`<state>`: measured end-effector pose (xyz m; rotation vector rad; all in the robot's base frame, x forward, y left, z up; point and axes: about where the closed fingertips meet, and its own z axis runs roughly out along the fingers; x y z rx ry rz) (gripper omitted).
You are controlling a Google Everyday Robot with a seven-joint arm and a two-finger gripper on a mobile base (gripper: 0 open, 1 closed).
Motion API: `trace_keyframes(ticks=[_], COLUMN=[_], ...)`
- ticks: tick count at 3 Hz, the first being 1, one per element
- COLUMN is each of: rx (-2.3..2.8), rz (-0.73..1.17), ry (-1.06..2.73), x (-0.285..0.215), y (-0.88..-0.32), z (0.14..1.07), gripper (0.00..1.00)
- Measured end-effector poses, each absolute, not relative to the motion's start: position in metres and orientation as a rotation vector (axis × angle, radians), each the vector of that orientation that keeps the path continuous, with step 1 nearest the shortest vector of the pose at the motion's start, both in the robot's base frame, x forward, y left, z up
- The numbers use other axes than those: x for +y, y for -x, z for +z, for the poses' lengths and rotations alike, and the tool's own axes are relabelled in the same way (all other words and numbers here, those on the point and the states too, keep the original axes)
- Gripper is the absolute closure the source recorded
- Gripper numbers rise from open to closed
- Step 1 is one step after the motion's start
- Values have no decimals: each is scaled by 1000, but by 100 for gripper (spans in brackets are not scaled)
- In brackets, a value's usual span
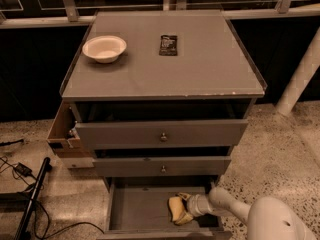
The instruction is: Pick sponge from bottom drawer and place on counter
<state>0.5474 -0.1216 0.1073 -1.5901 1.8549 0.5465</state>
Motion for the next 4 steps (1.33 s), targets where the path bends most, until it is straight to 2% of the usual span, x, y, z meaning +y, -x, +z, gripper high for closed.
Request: trace_keyframes(ticks=[1,2,3,4], rx=[1855,1853,1846,1859], rz=[547,554,581,594], ry=[1590,1589,1579,1558], x=[-122,-121,-121,-130], y=[-547,-545,-538,-531], z=[107,111,132,161], gripper=[50,81,100,100])
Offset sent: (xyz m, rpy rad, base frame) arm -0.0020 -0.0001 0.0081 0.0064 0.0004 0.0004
